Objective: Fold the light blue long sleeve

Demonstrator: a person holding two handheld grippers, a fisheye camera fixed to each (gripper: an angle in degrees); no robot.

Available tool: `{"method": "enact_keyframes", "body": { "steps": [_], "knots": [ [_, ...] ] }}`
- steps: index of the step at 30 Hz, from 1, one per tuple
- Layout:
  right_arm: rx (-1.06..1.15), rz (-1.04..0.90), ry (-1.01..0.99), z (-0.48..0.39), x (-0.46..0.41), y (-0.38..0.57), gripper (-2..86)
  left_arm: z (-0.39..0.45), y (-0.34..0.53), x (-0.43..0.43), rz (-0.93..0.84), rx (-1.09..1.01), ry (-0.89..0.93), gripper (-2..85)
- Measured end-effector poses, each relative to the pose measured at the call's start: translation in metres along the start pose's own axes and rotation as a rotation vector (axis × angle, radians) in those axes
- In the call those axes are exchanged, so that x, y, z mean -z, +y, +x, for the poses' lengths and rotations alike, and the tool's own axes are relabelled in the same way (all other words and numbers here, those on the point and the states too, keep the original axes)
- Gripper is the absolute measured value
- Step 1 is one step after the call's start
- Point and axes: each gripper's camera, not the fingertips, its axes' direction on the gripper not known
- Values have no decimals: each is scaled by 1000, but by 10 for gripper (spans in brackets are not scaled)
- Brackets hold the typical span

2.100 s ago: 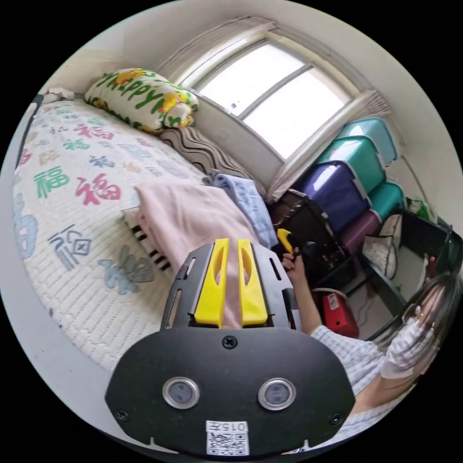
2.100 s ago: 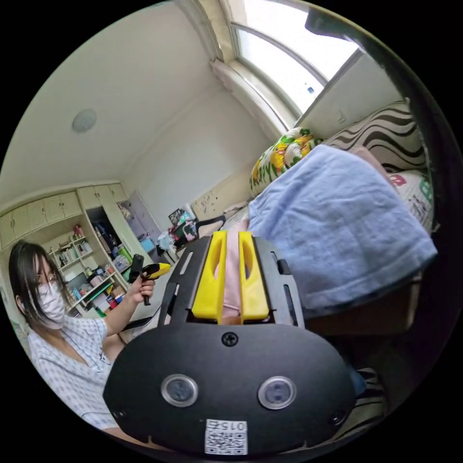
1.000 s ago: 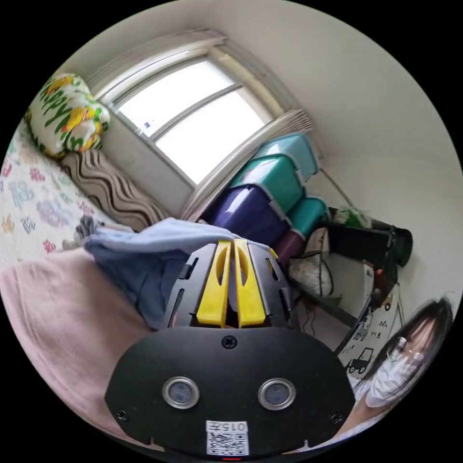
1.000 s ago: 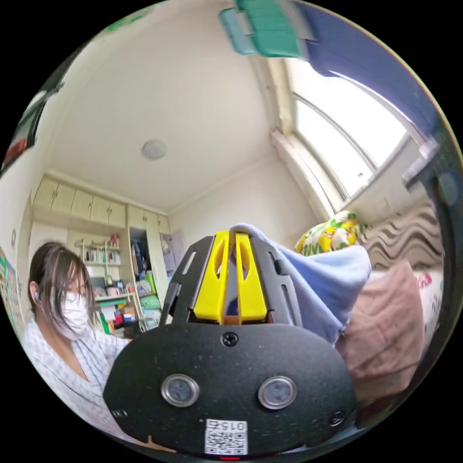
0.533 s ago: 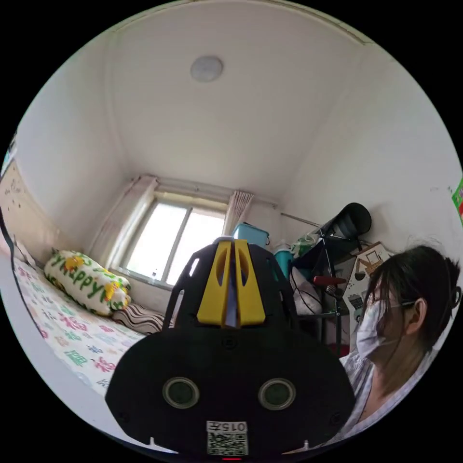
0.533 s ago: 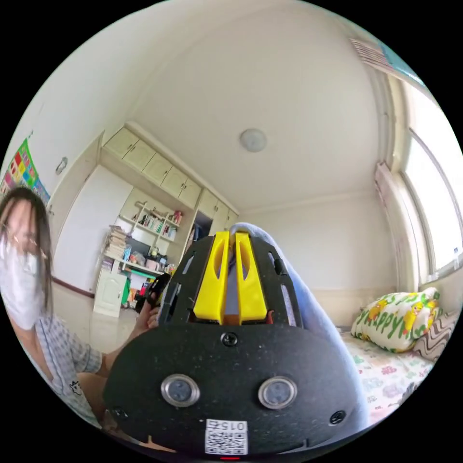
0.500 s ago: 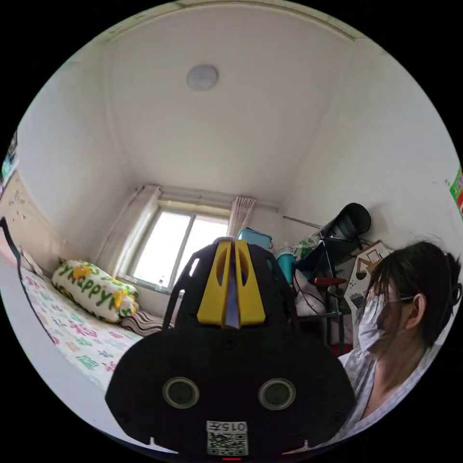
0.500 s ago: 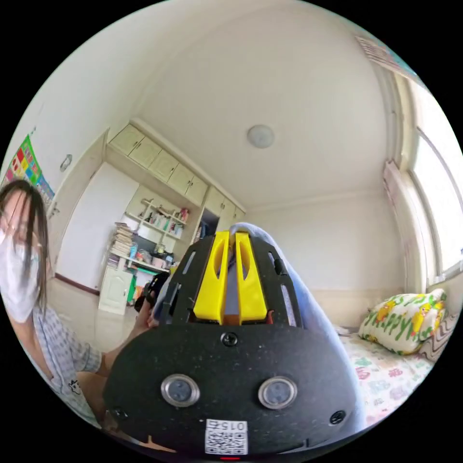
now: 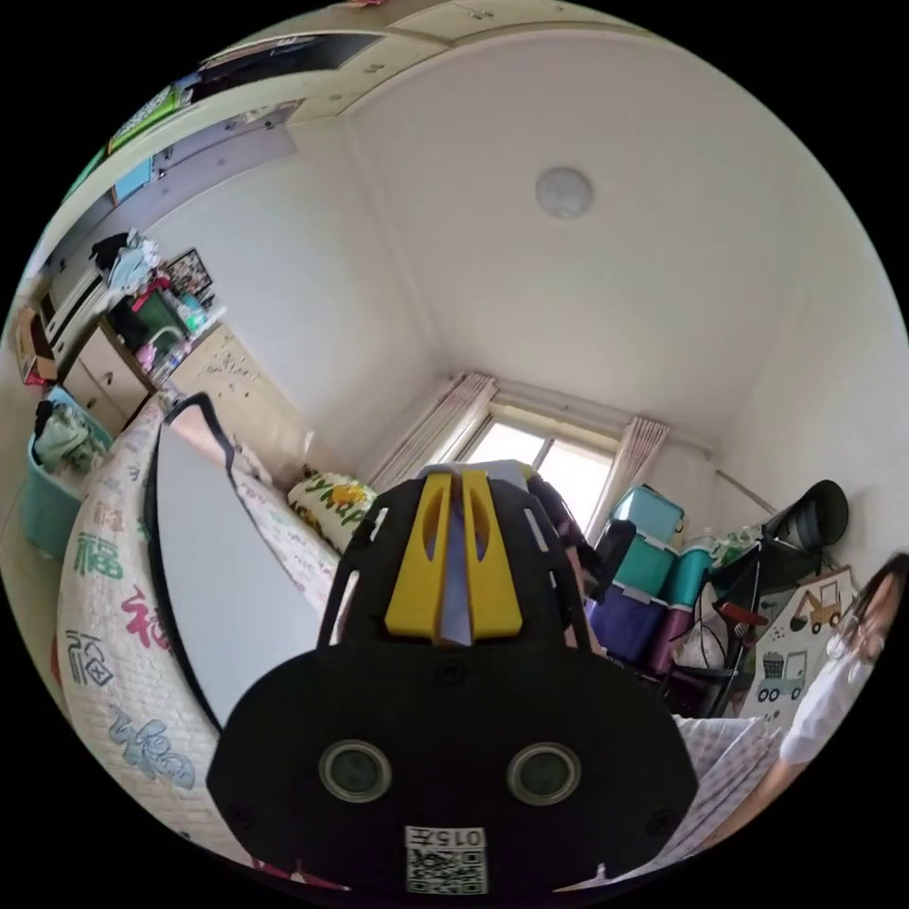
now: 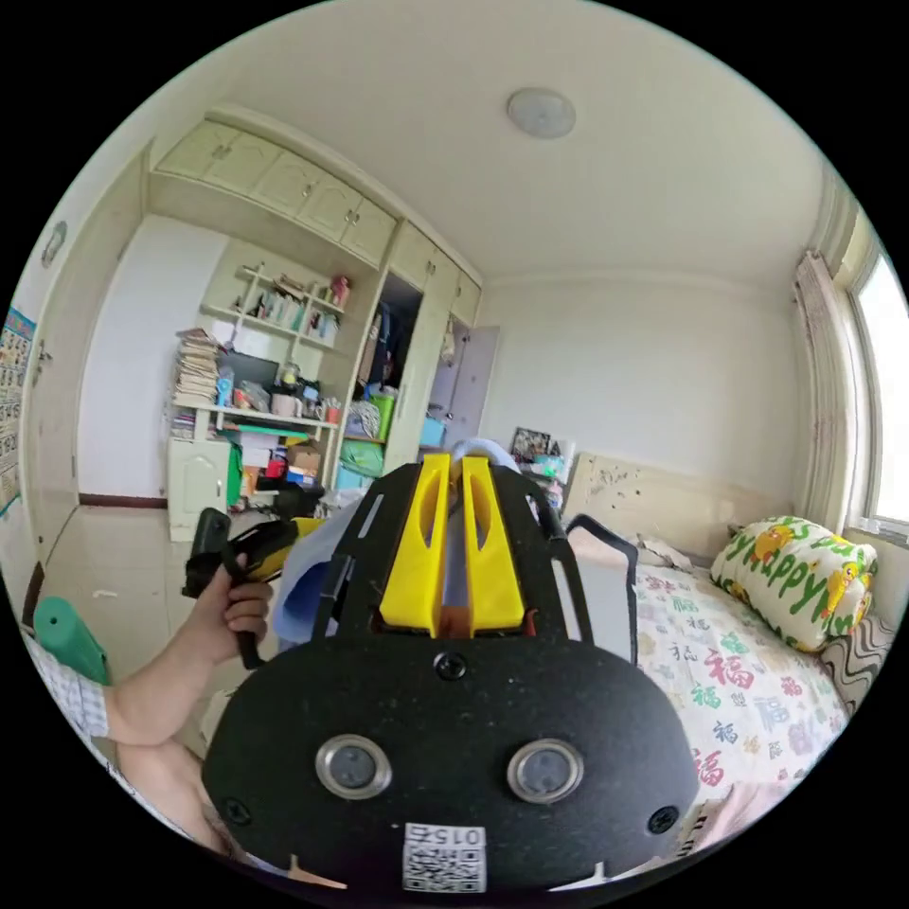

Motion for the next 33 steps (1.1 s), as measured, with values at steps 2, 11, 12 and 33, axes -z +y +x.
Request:
{"method": "enact_keyframes", "body": {
  "steps": [2, 11, 12, 33],
  "knots": [
    [-120, -162, 40, 30, -53, 10, 12, -12, -3, -13, -119, 56, -84, 32],
    [-469, -641, -128, 133, -113, 170, 26, 43, 13, -96, -651, -292, -244, 59],
    [-461, -646, -144, 134, -106, 178, 27, 54, 22, -110, -725, -357, -243, 61],
    [-793, -315, -125, 264, 107, 261, -4, 297, 402, -378, -1600, -1417, 268, 40]
  ]
}}
